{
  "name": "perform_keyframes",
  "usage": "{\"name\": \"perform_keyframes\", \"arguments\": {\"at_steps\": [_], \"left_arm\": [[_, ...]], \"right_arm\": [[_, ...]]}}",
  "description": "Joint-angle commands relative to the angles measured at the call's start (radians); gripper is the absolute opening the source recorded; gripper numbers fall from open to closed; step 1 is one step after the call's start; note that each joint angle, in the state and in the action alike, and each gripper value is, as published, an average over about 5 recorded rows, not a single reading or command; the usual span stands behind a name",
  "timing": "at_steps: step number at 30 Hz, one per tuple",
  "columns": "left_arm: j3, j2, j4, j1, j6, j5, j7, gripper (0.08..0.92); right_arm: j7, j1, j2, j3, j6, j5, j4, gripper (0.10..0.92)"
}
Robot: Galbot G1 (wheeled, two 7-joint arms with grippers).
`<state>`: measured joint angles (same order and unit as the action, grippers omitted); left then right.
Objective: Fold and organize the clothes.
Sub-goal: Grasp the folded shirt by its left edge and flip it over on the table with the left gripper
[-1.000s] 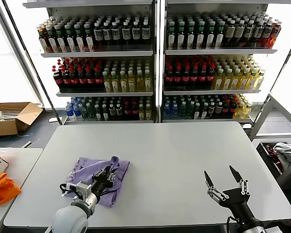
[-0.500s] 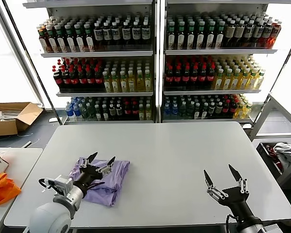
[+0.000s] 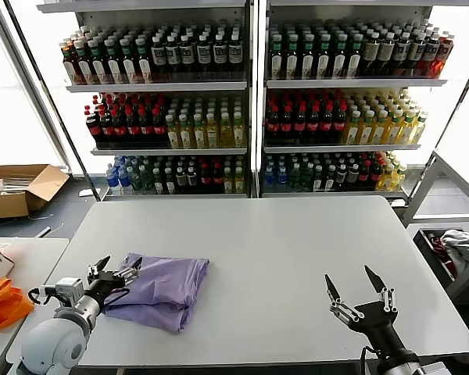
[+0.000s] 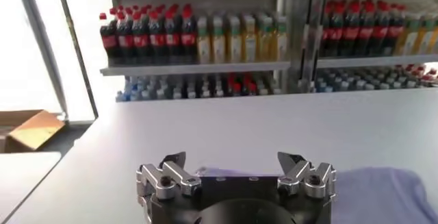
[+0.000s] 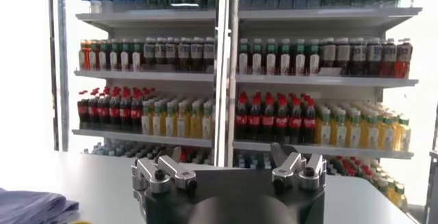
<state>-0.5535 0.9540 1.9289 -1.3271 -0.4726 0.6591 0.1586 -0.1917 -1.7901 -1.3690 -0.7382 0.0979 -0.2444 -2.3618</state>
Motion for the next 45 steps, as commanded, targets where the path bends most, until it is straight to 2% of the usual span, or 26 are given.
{"name": "perform_keyframes", "arguments": {"at_steps": [1,13,16,25,32,39,45], "left_arm": [[-0.013,0.006,-0.195,0.027,0.004,0.036,0.009,0.823],[0.012,0.022,-0.19,0.016,-0.02,0.062,-0.018,0.818],[0.013,0.016,-0.185,0.008,-0.023,0.074,-0.027,0.778],[-0.001,0.023,-0.149,-0.041,-0.013,0.112,-0.042,0.525],[-0.085,0.017,-0.104,-0.049,0.039,0.14,-0.059,0.326],[-0.303,-0.04,-0.097,-0.056,0.046,0.182,-0.078,0.13],[-0.495,-0.145,-0.106,-0.114,0.034,0.249,-0.092,0.097]], "right_arm": [[-0.001,-0.011,-0.001,-0.002,-0.005,0.0,0.0,0.823],[0.002,0.002,-0.003,0.007,0.0,0.006,0.0,0.823],[0.001,-0.003,-0.003,0.004,-0.002,0.006,-0.001,0.823],[0.005,0.012,0.014,-0.012,0.007,-0.002,0.017,0.823],[0.008,0.031,0.029,-0.023,0.014,-0.008,0.036,0.823],[0.006,0.034,0.033,-0.026,0.005,-0.024,0.043,0.823],[0.005,0.037,0.055,-0.022,-0.001,-0.033,0.062,0.823]]}}
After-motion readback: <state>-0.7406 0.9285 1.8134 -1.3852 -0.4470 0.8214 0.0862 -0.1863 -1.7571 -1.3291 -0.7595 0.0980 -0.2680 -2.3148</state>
